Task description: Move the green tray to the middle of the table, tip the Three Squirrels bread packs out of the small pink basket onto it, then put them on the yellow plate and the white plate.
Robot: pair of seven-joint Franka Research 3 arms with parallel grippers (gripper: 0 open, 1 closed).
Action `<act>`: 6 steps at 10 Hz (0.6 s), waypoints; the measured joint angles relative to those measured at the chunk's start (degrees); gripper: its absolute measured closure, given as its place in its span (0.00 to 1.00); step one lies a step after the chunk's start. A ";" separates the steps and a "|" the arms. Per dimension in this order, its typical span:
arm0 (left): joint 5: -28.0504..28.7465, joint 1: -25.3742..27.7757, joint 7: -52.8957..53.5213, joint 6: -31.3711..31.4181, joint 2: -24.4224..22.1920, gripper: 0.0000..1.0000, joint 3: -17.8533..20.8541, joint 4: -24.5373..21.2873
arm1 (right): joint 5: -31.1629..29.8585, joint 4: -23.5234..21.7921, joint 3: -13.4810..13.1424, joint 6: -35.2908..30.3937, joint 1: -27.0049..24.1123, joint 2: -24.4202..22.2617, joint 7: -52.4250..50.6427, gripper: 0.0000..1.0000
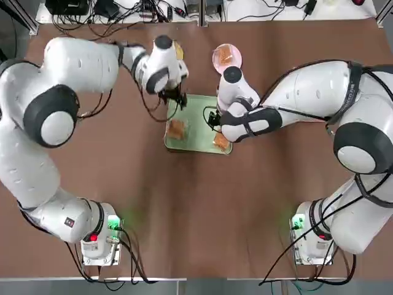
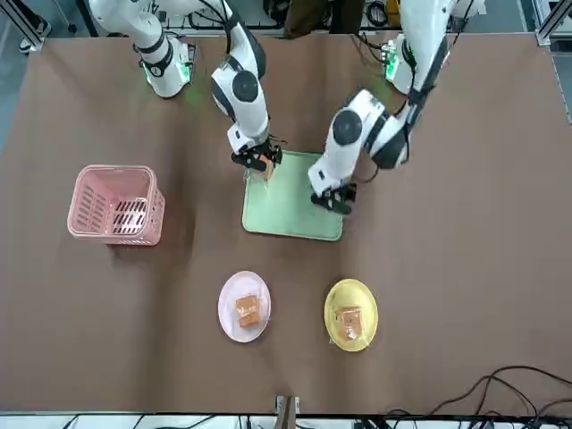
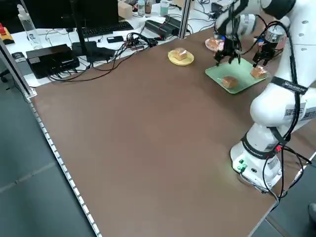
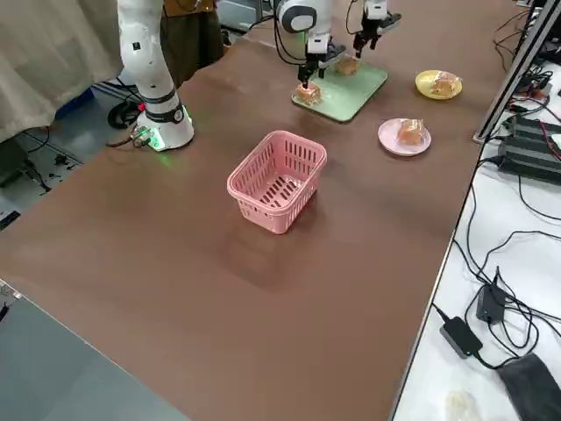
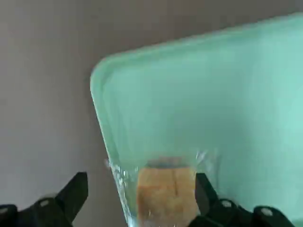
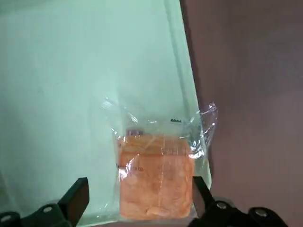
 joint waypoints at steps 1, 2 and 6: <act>0.00 0.00 -0.01 2.30 -1.14 0.00 -0.09 -3.72 | 0.00 -0.44 -0.08 0.01 0.00 0.04 0.00 0.04; 0.00 0.02 -0.02 4.12 -1.74 0.00 -0.44 -6.03 | 0.00 -0.85 -0.09 0.61 0.00 0.06 0.00 0.04; 0.00 0.02 -1.05 6.59 -2.69 0.00 -2.70 -8.12 | -0.01 -4.07 -0.09 9.22 0.01 2.71 0.00 0.04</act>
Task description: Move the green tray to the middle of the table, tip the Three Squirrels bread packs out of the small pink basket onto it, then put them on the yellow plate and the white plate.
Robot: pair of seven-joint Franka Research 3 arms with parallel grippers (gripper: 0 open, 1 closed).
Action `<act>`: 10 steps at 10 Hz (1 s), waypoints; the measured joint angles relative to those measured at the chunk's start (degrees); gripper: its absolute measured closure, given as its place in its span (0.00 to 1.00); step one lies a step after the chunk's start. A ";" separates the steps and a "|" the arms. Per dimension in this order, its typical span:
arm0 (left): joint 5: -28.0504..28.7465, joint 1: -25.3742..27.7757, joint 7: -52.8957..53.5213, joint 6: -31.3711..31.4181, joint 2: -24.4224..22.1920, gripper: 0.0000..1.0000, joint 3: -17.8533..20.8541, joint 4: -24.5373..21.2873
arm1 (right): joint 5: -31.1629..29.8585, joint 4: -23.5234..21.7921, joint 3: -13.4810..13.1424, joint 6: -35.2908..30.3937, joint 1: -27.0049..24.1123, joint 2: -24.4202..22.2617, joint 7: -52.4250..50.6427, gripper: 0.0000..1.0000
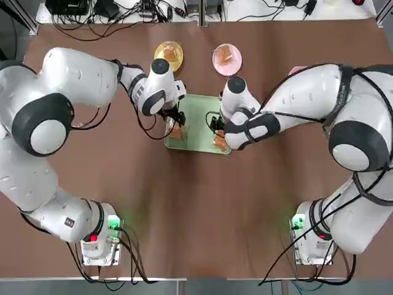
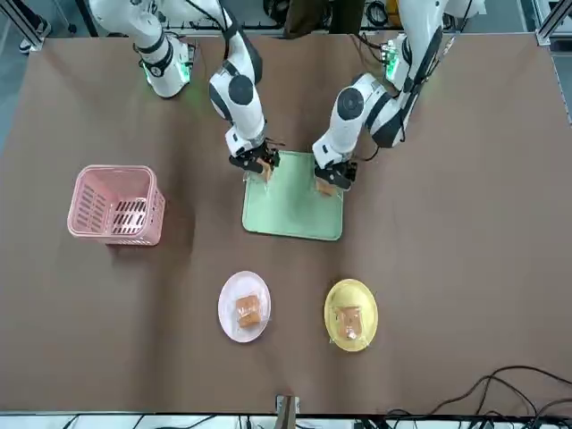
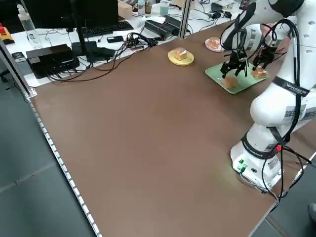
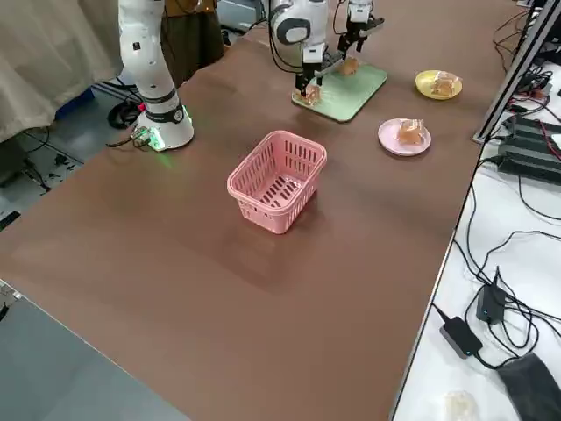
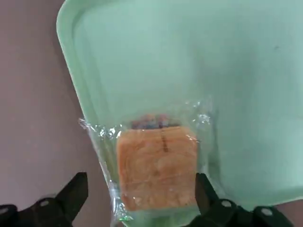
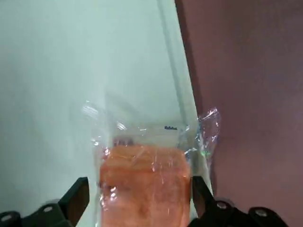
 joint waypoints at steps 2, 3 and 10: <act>0.00 -0.16 -1.17 0.00 0.01 0.00 -1.13 -0.45 | 0.00 -0.02 0.00 0.55 0.02 0.99 0.00 0.04; 0.00 -0.26 -1.28 0.00 0.18 0.00 -1.29 -0.75 | -0.01 -0.01 0.01 0.59 0.10 1.10 0.00 0.07; 0.00 0.14 -1.29 12.77 10.14 0.00 -0.94 -0.87 | -0.07 1.17 -0.47 0.70 0.12 0.42 -0.47 0.45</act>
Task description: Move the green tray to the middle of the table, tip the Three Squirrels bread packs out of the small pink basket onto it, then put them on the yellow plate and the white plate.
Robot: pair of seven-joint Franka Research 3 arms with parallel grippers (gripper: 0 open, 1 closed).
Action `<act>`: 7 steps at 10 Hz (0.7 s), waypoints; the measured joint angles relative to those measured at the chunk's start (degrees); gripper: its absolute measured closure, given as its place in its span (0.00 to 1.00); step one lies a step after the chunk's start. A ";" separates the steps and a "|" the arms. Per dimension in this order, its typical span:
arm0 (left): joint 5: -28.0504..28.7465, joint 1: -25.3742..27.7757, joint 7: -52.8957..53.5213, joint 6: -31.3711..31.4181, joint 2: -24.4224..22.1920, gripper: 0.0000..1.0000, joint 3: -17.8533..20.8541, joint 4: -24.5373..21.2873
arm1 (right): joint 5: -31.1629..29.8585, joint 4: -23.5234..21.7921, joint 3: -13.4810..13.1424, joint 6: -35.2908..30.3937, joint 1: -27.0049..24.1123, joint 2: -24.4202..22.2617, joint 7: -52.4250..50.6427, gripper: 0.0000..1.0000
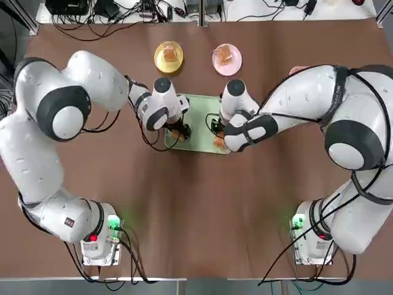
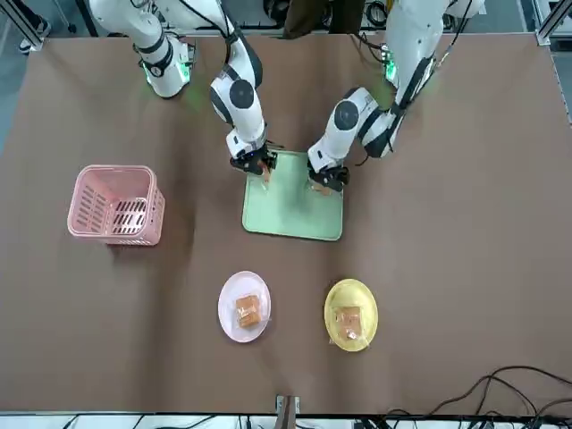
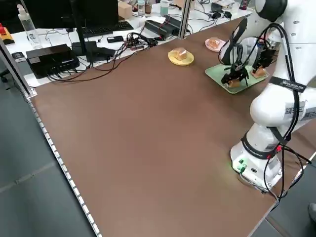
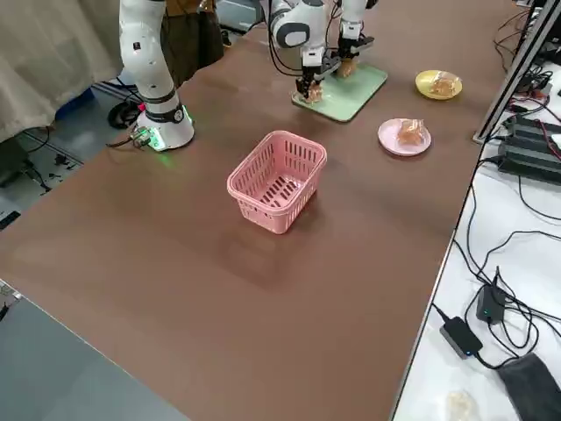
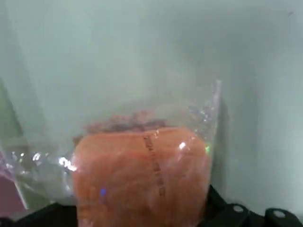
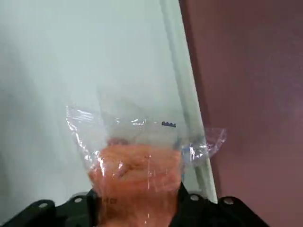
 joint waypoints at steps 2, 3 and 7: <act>0.00 0.14 0.00 0.00 0.00 0.04 0.00 0.15 | -0.01 3.45 -1.11 0.03 -2.51 -0.03 -2.84 0.45; 0.00 0.30 -0.11 0.00 -0.31 0.15 -0.10 0.29 | -0.03 5.77 -1.34 -0.29 -5.17 -0.02 -5.38 0.46; 0.00 2.76 -0.24 -1.68 -2.43 0.46 -0.01 1.49 | -0.16 24.17 -1.68 -15.74 -16.92 1.68 -18.40 0.52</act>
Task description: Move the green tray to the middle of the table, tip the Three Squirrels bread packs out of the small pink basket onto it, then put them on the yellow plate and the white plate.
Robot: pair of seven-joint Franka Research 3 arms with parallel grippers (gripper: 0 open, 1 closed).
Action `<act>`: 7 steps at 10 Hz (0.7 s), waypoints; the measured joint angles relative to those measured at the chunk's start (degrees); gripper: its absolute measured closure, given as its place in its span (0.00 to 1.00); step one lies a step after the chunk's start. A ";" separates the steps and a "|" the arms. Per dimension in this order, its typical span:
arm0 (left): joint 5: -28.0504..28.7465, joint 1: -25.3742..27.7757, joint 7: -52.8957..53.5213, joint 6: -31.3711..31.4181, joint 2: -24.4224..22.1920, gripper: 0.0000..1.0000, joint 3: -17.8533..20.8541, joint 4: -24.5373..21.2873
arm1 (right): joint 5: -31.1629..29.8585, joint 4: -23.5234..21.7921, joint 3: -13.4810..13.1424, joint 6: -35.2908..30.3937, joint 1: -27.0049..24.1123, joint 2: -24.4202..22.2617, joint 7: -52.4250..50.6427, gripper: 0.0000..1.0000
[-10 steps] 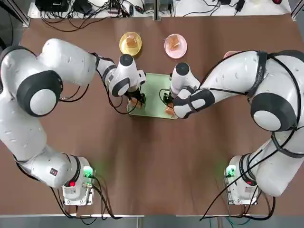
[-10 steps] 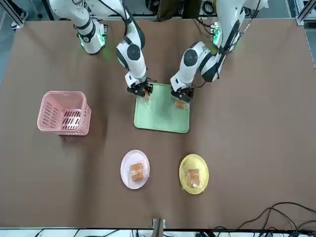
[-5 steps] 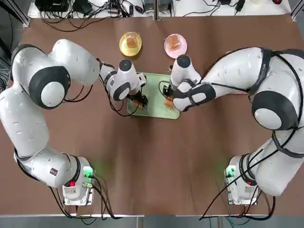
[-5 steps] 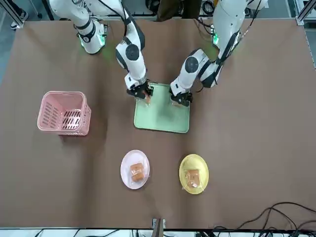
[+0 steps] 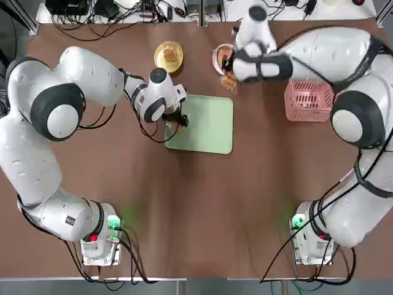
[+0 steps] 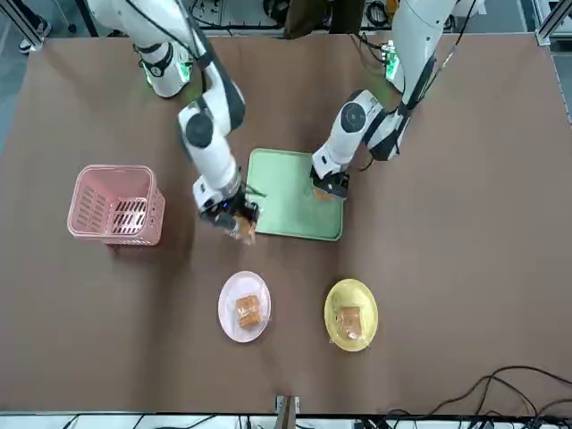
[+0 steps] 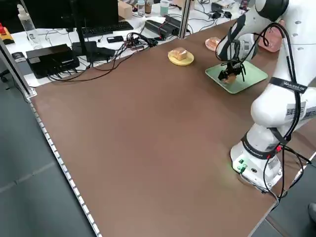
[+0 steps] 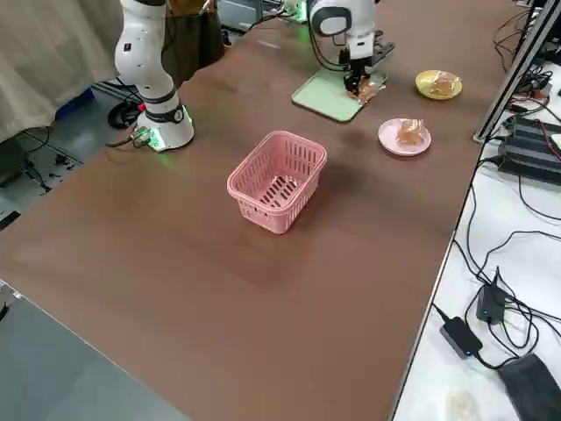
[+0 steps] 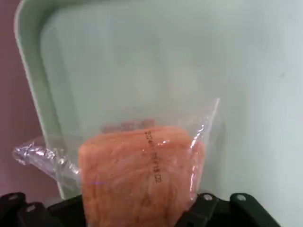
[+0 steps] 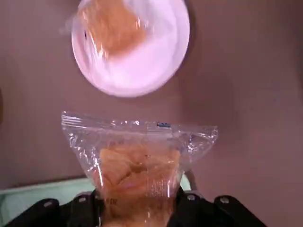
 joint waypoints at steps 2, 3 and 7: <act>0.00 0.68 -0.03 -4.38 -2.12 0.46 0.00 1.56 | -0.01 9.59 0.02 -3.25 -3.25 4.83 -5.56 0.52; 0.00 0.80 -0.48 -6.34 -3.41 0.46 0.01 2.88 | -0.04 13.34 0.02 -3.25 -4.36 7.79 -8.43 0.52; 0.00 6.25 -1.02 -10.29 -4.82 0.46 0.26 14.03 | -0.13 23.56 0.19 -3.15 -5.09 16.04 -11.30 0.52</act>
